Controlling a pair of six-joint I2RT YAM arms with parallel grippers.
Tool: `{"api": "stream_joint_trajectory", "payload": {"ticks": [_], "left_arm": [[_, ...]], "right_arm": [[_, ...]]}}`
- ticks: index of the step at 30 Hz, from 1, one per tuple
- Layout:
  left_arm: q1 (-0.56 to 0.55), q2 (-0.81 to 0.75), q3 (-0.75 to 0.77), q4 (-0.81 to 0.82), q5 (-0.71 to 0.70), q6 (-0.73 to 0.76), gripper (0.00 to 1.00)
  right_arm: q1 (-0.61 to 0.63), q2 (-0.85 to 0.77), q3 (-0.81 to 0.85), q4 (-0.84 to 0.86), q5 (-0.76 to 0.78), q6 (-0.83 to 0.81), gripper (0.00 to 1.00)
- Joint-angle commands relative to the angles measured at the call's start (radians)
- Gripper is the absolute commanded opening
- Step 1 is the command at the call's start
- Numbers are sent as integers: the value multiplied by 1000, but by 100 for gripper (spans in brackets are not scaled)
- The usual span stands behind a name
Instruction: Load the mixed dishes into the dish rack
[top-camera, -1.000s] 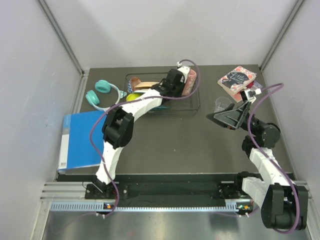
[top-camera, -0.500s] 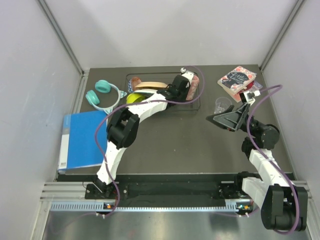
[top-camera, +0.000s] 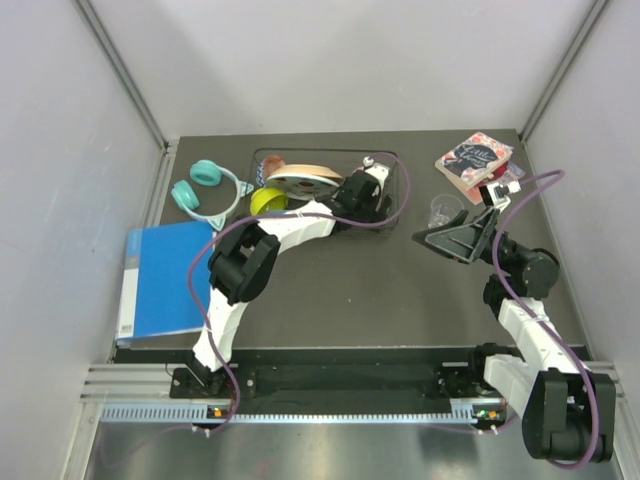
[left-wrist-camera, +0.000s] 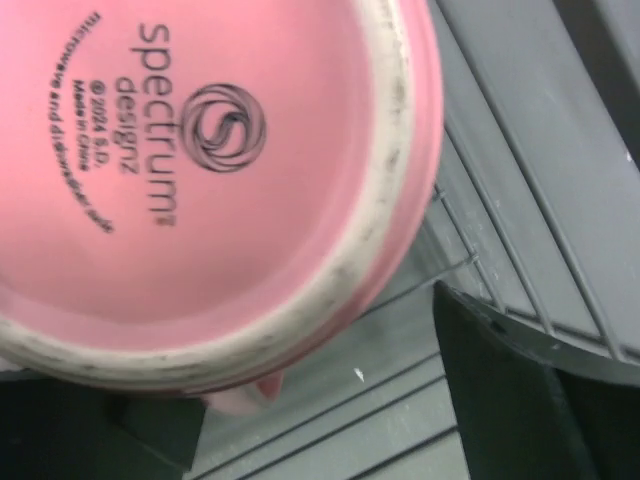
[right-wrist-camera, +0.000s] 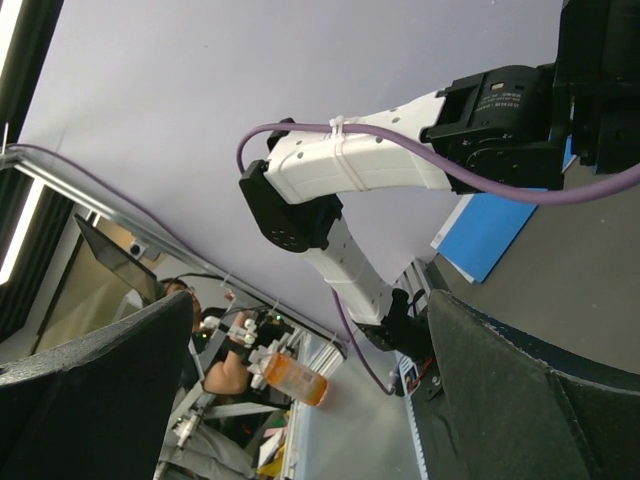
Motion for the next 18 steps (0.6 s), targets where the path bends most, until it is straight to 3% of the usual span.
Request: {"api": "stream_joint_trajectory", "payload": {"ticks": [1,9,18], "left_arm": [[-22,-104,-54,-32,12,-1,91],[-48,-128,-25,-78,-1,-14,98],[-66,-179,56,-247,-8,-52,99]], "right_arm": [[-10,-9,16,23,-1,-42,100],[-4,-21,13,-12,-3,-66,100],[2,-7,31,-40,-3,-94,100]]}}
